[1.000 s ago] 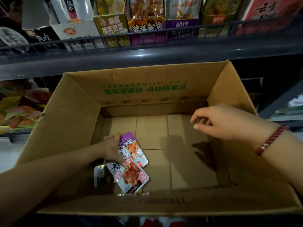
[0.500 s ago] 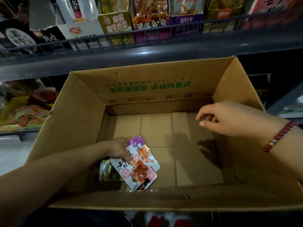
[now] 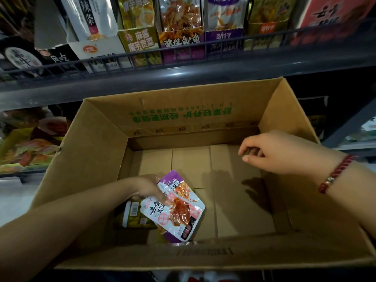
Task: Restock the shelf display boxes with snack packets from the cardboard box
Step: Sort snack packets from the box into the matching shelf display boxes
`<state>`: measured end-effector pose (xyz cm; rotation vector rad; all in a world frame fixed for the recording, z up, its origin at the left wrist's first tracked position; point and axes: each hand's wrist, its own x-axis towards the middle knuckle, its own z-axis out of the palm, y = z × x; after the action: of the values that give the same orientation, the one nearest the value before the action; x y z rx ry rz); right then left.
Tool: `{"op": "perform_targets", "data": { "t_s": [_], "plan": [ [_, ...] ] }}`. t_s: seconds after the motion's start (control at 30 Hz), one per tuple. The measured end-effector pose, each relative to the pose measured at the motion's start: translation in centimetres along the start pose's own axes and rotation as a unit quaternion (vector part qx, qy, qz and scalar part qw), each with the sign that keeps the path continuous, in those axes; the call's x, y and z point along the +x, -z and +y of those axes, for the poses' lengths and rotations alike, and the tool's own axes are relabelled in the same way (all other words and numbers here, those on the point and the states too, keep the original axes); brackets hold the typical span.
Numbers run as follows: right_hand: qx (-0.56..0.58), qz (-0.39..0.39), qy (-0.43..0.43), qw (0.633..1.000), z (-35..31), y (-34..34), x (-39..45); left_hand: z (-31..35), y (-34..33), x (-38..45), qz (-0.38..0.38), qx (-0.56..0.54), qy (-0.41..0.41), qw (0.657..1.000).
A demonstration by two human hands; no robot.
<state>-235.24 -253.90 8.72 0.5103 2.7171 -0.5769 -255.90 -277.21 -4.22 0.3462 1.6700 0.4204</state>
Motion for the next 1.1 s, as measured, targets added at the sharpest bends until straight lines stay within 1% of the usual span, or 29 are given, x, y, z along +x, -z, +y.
{"op": "perform_targets", "data": {
  "t_s": [0.23,0.3,0.37,0.43,0.5,0.57,0.63,0.73,0.8,0.83,0.93,0.97,1.03,1.1],
  "plan": [
    [-0.001,-0.002,0.002,1.000,-0.1,0.0,0.1,1.2,-0.7,-0.8,0.026,-0.032,0.007,0.999],
    [0.001,0.001,0.005,1.000,-0.1,0.0,0.1,1.8,-0.5,-1.2,0.046,-0.042,0.002,0.998],
    [0.010,0.001,0.006,1.000,0.0,0.1,0.1,2.9,-0.2,-2.0,0.071,-0.073,-0.026,0.994],
    [0.039,0.009,0.004,0.999,0.0,0.4,0.1,4.3,-0.1,-3.2,0.087,-0.133,-0.074,0.984],
    [0.083,0.029,0.002,0.996,-0.2,0.7,0.1,5.9,-0.1,-4.8,0.105,-0.187,-0.125,0.969],
    [0.137,0.054,-0.002,0.989,-0.5,1.3,0.0,7.2,-0.4,-6.7,0.103,-0.240,-0.168,0.951],
    [0.194,0.063,-0.008,0.979,-1.0,1.9,-0.3,8.2,-1.4,-8.7,0.107,-0.291,-0.200,0.929],
    [0.315,0.032,-0.009,0.948,-2.4,2.2,-1.0,9.2,-3.4,-11.6,0.127,-0.370,-0.227,0.892],
    [0.402,0.007,0.009,0.916,-3.7,2.0,-1.5,9.7,-4.8,-13.0,0.130,-0.405,-0.240,0.873],
    [0.445,0.008,0.018,0.895,-4.3,1.9,-1.6,9.9,-5.5,-13.5,0.132,-0.418,-0.247,0.864],
    [0.543,0.063,0.022,0.837,-5.3,1.6,-1.7,10.2,-6.9,-14.2,0.143,-0.462,-0.262,0.835],
    [0.564,0.084,0.017,0.821,-5.6,1.5,-1.7,10.2,-7.2,-14.4,0.129,-0.481,-0.266,0.825],
    [0.588,0.114,0.015,0.801,-5.9,1.4,-1.6,10.2,-7.7,-14.6,0.082,-0.515,-0.276,0.807],
    [0.605,0.131,0.013,0.785,-6.2,1.3,-1.4,10.2,-7.8,-14.8,0.048,-0.525,-0.288,0.799]
  ]
}}
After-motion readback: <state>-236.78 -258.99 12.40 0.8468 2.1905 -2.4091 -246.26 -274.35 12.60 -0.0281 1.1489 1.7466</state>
